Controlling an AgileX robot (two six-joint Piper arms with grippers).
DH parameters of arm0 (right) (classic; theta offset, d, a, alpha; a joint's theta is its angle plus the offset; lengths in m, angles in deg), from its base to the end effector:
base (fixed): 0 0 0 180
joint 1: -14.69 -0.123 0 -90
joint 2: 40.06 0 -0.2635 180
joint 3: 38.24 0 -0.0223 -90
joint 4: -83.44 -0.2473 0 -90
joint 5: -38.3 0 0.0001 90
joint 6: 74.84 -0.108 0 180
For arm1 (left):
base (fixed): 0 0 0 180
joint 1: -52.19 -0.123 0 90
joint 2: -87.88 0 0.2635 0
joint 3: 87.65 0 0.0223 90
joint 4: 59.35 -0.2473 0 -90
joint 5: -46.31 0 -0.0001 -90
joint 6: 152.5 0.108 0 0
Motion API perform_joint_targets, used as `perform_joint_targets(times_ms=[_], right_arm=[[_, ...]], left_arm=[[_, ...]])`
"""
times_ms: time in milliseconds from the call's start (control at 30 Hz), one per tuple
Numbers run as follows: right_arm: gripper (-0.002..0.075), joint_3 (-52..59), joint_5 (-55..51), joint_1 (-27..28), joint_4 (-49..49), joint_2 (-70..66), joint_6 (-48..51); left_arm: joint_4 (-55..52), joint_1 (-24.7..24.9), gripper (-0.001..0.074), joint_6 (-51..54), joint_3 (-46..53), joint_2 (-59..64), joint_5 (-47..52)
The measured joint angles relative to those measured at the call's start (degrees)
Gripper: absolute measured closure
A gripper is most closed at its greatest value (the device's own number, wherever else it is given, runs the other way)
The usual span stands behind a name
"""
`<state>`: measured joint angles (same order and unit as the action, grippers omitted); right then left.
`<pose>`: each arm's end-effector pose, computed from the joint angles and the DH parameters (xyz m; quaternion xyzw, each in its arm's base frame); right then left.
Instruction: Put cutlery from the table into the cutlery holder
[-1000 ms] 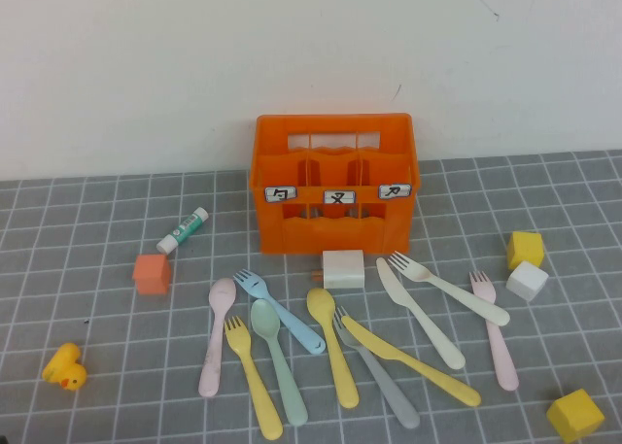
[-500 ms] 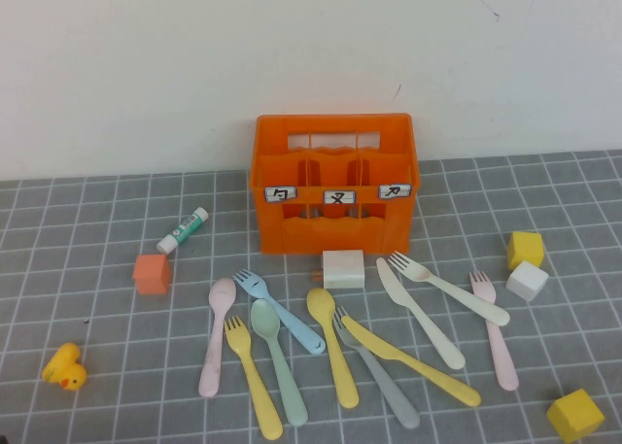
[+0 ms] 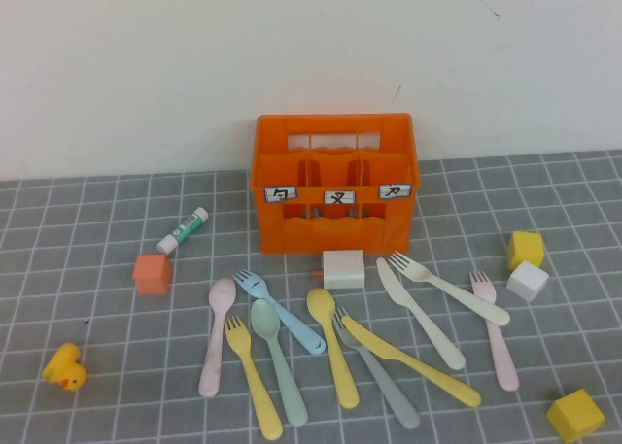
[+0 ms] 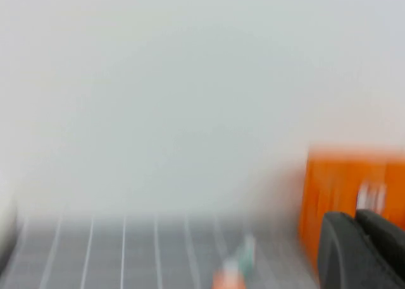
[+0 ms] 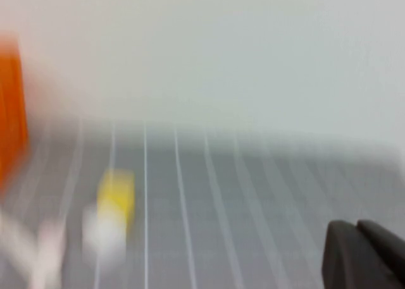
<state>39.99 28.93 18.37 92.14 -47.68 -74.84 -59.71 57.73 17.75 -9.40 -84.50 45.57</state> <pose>0.0910 -0.0085 0.1884 -0.0233 0.7376 -0.0811 0.6700 0.0911 -0.0088 0.2071 -0.0227 0.6760 -0.0957 0.7303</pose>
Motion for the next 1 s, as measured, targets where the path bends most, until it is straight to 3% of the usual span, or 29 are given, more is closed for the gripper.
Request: perform_joint_targets(times_ms=[233, 433, 533, 600, 767, 867, 1000], right_arm=[[0.0729, 0.0, 28.79, 0.0, 0.22, 0.0, -0.43], [0.0729, 0.0, 41.14, 0.0, -4.49, 0.0, 0.98], [0.0729, 0.0, 46.11, 0.0, -6.73, 0.0, 0.0], [0.0729, -0.2, 48.44, 0.0, -7.09, 0.0, -0.3], [0.0729, -7.81, 36.35, 0.0, -7.18, 0.0, -1.46], [0.0729, -15.53, 22.3, 0.0, -7.18, 0.0, -1.83], [0.0729, -24.97, 4.89, 0.0, -7.18, -1.24, 1.03]], left_arm=[[-0.49, 0.0, 0.0736, 0.0, 0.0, 0.0, -23.06], [-0.19, 0.0, 0.0736, -0.16, 0.0, 0.0, -38.79], [-0.23, 0.0, 0.0736, -4.67, 0.0, -0.1, -39.2], [-2.33, 0.0, 0.0736, -7.1, -2.26, -0.1, -30.59], [-7.22, 0.0, 0.0736, -10.03, -14.92, 0.19, -5.04], [-7.56, 0.0, 0.0736, -10.27, -21.25, 3.42, 1.97], [-6.62, 0.0, 0.0736, -11.17, -24.95, 9.22, 4.21]])
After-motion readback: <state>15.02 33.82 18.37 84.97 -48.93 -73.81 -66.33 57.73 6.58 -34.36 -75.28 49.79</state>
